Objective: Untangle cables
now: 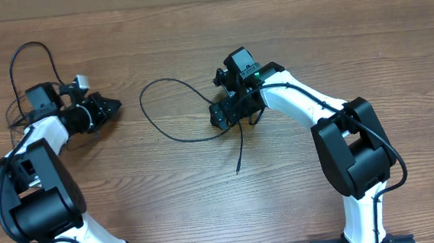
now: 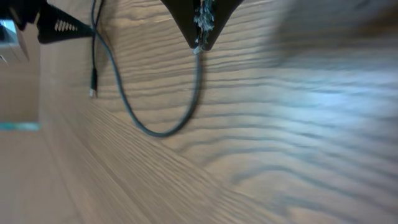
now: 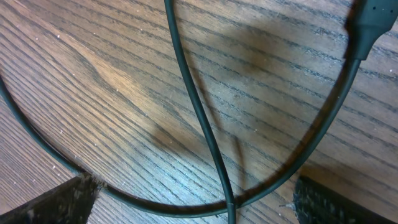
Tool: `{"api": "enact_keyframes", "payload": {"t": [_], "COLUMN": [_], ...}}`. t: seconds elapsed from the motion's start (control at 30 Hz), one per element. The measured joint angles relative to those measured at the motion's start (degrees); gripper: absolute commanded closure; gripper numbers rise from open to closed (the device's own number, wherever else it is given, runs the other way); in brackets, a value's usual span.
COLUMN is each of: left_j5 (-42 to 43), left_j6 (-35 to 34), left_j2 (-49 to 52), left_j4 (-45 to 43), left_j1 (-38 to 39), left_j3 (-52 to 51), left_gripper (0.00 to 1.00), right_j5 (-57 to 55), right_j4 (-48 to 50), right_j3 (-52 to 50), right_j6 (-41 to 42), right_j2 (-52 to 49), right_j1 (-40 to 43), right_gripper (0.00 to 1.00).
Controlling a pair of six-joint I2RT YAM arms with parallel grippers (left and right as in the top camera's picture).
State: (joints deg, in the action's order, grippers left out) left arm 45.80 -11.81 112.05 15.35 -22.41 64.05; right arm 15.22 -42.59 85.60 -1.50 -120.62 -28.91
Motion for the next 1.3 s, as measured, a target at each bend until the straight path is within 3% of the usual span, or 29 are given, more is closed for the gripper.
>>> {"api": "enact_keyframes", "payload": {"t": [0.17,0.3,0.4,0.53,0.73,0.93,1.1,1.3], "left_j5": [0.28,-0.90,-4.39,-10.23,-18.91,-25.29,-28.28,-26.91], "left_j6": [0.00,0.17,0.20,0.24,0.22,0.26,0.13,-2.75], "left_j2": [0.00,0.00,0.00,0.00,0.00,-0.68,-0.83,-0.90], "left_j4": [-0.39,0.11,2.01,3.74,5.51,4.61,4.46,7.48], "left_j1": [3.74,7.54,10.84,15.50,22.34,28.76,32.17,33.73], "left_j3": [0.00,0.00,-0.02,-0.04,-0.04,-0.02,-0.02,0.04], "left_gripper": [0.95,0.88,0.87,0.77,0.85,0.77,0.93,0.96], "right_j5": [0.02,0.00,0.02,0.02,0.02,0.00,0.00,0.00], "right_j4": [0.00,0.00,0.02,0.00,0.02,0.02,0.02,0.02], "right_j3": [0.00,0.00,0.00,0.00,0.00,0.00,0.00,0.00], "right_j6": [0.02,0.00,0.00,-0.02,0.00,-0.02,0.00,0.00], "right_j2": [0.00,0.00,0.00,0.00,0.00,0.00,0.00,0.00], "right_j1": [0.00,0.00,0.00,0.00,0.00,0.00,0.00,0.00], "right_gripper": [0.00,0.00,0.00,0.00,0.00,0.00,0.00,0.00]}}
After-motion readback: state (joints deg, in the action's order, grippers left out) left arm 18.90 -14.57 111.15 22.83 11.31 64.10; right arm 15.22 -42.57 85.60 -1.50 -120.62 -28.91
